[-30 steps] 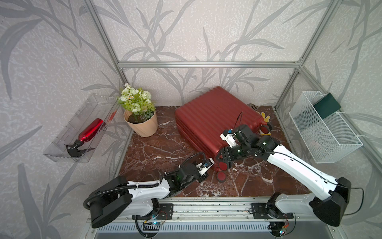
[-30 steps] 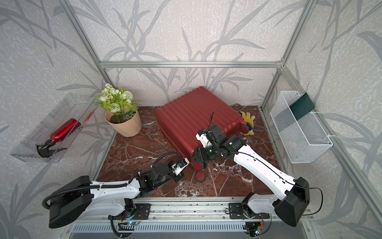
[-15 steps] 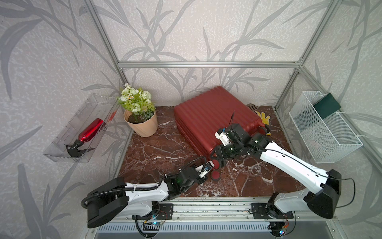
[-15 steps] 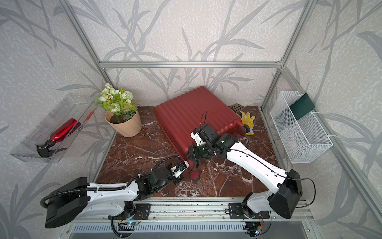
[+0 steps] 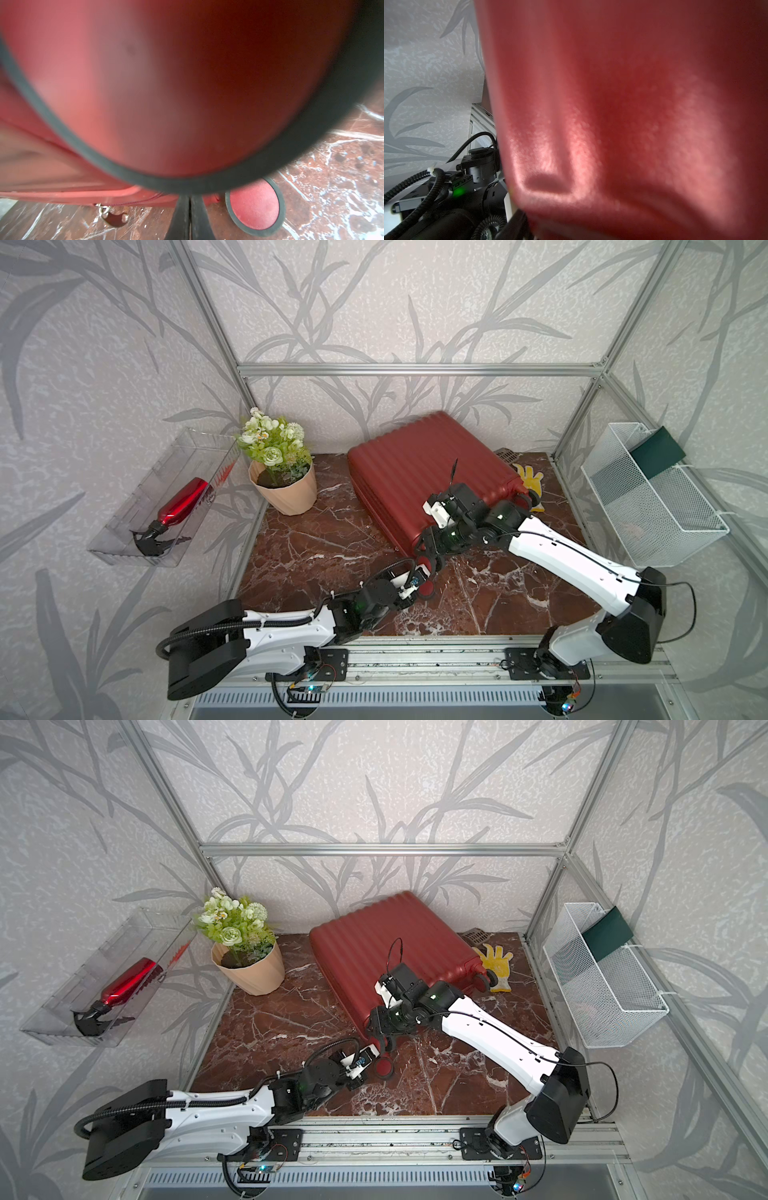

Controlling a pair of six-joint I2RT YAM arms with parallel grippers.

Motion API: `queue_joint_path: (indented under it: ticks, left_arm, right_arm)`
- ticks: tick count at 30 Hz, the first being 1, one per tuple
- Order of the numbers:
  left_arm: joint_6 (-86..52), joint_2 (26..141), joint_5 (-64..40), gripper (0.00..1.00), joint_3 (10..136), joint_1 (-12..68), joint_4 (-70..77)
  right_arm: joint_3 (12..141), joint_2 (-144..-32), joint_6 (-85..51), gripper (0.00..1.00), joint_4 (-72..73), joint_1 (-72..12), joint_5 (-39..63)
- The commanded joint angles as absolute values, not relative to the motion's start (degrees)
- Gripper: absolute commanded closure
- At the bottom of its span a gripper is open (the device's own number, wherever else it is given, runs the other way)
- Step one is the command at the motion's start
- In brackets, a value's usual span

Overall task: Open the suitcase zippers
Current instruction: Unzip the zipper on the suitcase.

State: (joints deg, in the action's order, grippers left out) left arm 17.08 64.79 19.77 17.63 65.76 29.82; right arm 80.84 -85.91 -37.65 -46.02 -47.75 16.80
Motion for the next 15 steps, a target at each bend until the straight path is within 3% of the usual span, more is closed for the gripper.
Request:
queue_joint_path:
  ticks: [1,15]
  left_arm:
    - [22.0,64.9,10.9,1.0,22.1,70.0,30.4]
    - [25.9,69.8,23.7,1.0,25.7,75.0,29.2]
  right_arm:
    - [84.5,-89.7,-40.6,0.48,-36.2,-48.9,12.9]
    - [87.5,-93.1,-41.3,0.48,-36.2,-50.9,10.3]
